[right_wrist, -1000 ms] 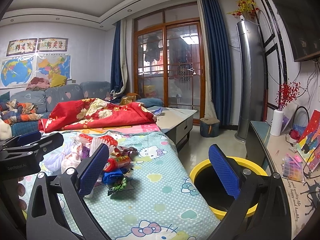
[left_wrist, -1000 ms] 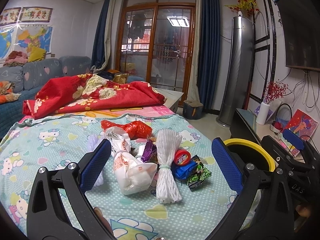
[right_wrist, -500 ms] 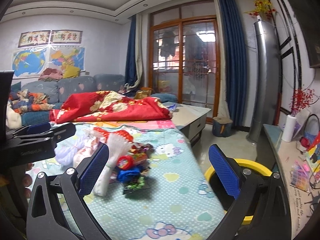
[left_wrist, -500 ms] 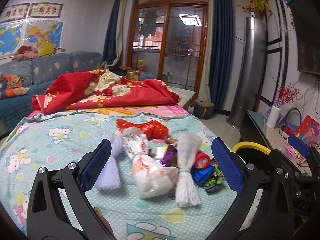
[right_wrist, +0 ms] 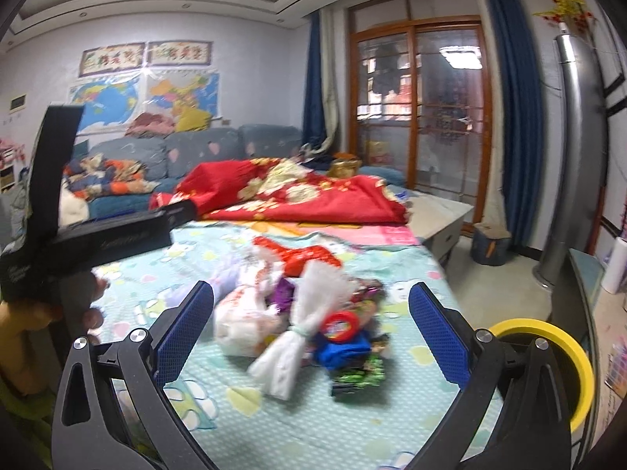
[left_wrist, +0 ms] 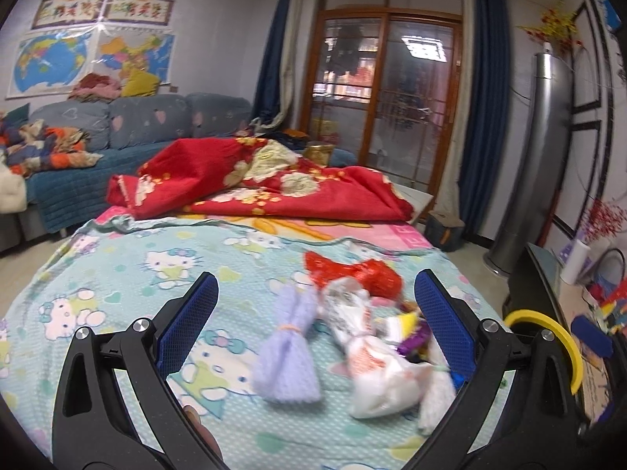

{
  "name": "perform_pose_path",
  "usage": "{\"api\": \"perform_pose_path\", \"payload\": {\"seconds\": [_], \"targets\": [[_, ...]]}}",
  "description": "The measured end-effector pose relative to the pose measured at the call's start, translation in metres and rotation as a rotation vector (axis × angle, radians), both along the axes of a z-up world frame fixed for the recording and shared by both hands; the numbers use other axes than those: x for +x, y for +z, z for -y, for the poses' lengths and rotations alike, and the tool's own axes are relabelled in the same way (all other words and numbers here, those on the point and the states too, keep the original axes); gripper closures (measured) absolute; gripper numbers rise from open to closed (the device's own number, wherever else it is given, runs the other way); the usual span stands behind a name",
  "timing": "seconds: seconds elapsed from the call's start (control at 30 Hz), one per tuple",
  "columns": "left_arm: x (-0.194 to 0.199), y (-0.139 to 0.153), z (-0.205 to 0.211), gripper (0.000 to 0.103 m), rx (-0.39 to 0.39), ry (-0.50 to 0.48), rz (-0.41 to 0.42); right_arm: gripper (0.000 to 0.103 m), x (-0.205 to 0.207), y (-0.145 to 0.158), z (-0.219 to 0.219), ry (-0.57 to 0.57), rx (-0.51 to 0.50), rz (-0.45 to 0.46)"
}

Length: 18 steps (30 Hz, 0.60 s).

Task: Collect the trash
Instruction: 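Grasp the lavender foam net with the left tool while the right tool grasps the white printed bag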

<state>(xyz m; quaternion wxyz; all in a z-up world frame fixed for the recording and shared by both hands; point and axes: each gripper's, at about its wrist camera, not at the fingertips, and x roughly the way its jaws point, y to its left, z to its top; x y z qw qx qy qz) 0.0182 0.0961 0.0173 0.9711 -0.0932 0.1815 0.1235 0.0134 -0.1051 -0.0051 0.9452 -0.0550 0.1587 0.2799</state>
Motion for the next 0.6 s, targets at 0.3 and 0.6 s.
{"api": "perform_pose_path", "payload": {"seconds": [0.3,0.6], "targets": [[0.009,-0.006,-0.041,0.011,-0.054,0.030,-0.061,0.006,0.004,-0.004,-0.038,0.098,-0.051,-0.067],[0.030,-0.036,-0.056,0.011,-0.085,-0.043,-0.206,0.018,0.027,-0.025,-0.075,0.141,-0.173,-0.137]]}}
